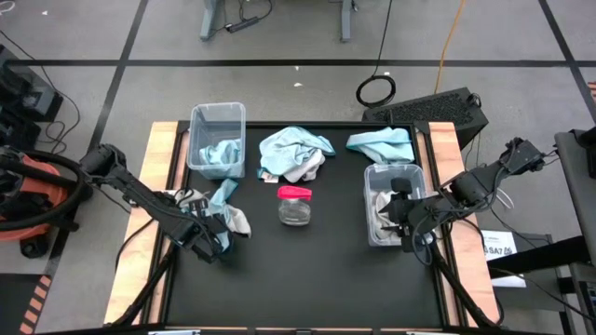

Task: Sort microfiber towel by color & place in baskets
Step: Put the bottom blue towel into the left transparent bin

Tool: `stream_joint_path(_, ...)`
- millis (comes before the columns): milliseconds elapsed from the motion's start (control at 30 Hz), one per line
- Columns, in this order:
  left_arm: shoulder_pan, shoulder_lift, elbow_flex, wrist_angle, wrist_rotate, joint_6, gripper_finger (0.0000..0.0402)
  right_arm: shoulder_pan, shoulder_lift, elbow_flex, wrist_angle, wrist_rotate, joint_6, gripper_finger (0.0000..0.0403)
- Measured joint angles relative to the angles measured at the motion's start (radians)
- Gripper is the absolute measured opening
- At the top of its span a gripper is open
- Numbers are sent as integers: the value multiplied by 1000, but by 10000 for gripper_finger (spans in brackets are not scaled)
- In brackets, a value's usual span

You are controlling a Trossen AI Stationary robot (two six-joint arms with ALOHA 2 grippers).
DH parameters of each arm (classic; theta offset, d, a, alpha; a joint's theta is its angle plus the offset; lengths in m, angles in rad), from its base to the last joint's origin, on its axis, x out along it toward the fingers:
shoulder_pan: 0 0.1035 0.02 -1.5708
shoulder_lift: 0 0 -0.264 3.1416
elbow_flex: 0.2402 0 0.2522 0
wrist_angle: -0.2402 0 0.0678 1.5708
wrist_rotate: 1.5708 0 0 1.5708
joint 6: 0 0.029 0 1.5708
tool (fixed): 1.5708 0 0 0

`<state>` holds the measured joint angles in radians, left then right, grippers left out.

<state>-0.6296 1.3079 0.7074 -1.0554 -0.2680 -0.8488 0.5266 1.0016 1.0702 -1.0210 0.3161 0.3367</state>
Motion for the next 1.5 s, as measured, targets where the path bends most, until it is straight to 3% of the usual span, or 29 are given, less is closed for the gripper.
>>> stream_joint_path(467, 0, -1, 13, -14, -2, 12, 10, 0, 0, 0, 0, 0, 0, 196)
stream_joint_path(800, 0, -1, 185, -173, -93, 50, 5, 0, 0, 0, 0, 0, 0, 196)
stream_joint_path(1133, -1, -2, 390, -413, -267, 45, 3, 0, 0, 0, 0, 0, -1, 196)
stream_joint_path(1267, -1, -2, 477, -503, -376, 43, 3, 0, 0, 0, 0, 0, -3, 196)
stream_joint_path(1500, 28, -31, 600, -514, -595, 127, 3, 0, 0, -1, 0, 0, -5, 196)
